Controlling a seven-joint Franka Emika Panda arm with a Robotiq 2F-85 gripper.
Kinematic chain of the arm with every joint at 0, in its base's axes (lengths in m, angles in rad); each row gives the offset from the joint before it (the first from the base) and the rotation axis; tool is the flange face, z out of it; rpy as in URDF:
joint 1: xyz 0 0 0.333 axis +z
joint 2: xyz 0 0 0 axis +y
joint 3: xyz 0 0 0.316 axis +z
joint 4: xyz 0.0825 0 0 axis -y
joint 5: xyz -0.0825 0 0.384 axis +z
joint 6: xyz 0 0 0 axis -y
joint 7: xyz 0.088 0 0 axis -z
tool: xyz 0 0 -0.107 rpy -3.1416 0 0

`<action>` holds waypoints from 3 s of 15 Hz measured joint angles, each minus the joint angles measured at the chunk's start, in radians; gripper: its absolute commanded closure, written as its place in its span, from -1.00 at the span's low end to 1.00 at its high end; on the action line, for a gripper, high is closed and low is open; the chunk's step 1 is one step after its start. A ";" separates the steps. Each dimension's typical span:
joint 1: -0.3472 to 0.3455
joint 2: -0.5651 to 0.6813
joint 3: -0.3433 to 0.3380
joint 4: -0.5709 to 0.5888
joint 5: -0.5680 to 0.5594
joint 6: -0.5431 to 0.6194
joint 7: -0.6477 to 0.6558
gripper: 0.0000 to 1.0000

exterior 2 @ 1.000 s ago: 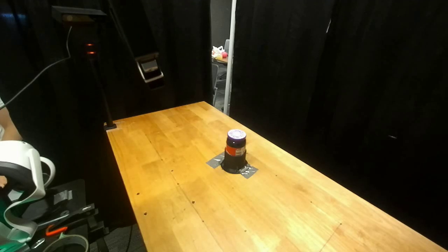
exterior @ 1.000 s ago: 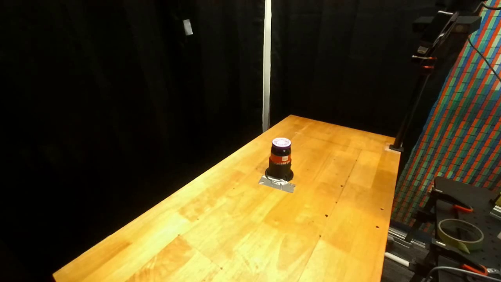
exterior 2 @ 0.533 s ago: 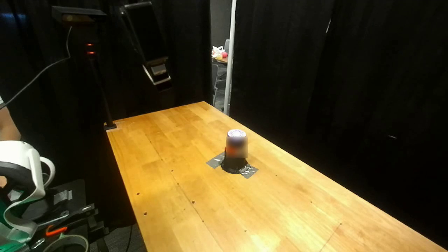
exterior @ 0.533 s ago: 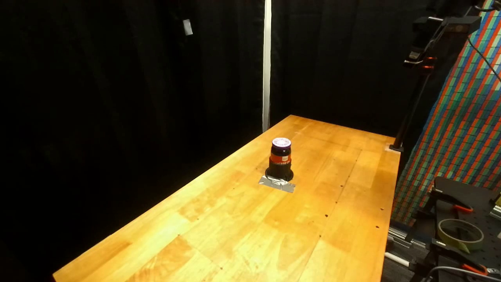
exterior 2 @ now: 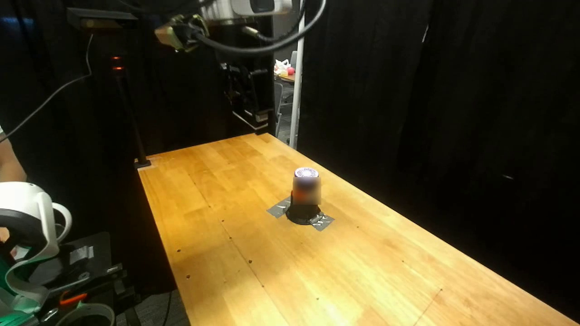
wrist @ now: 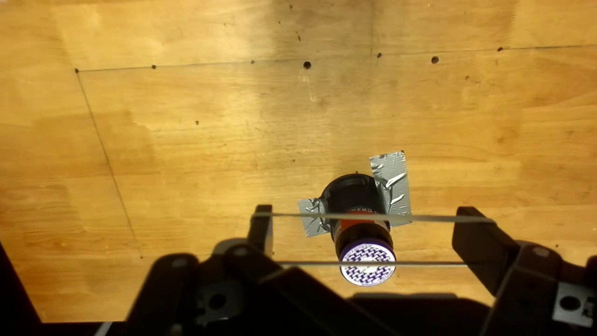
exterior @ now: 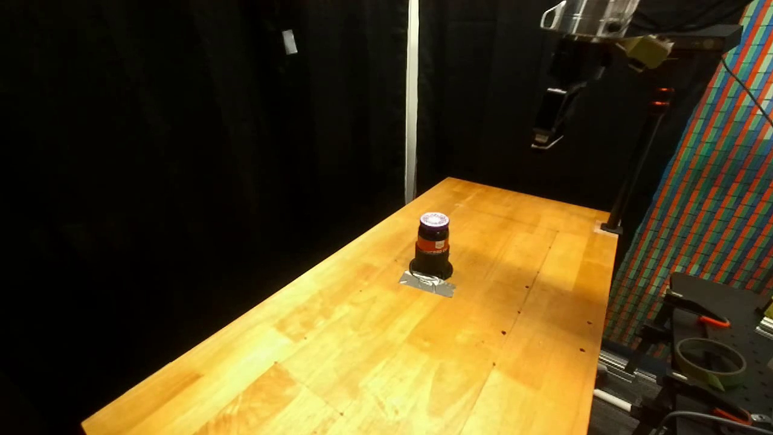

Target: Put the rubber band on the jar.

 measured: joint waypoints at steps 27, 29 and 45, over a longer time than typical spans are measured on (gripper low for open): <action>0.076 0.740 -0.041 0.468 -0.003 0.333 -0.039 -1.00; 0.078 0.760 -0.049 0.482 -0.003 0.348 -0.040 -1.00; 0.083 0.824 -0.072 0.513 -0.004 0.382 -0.050 -1.00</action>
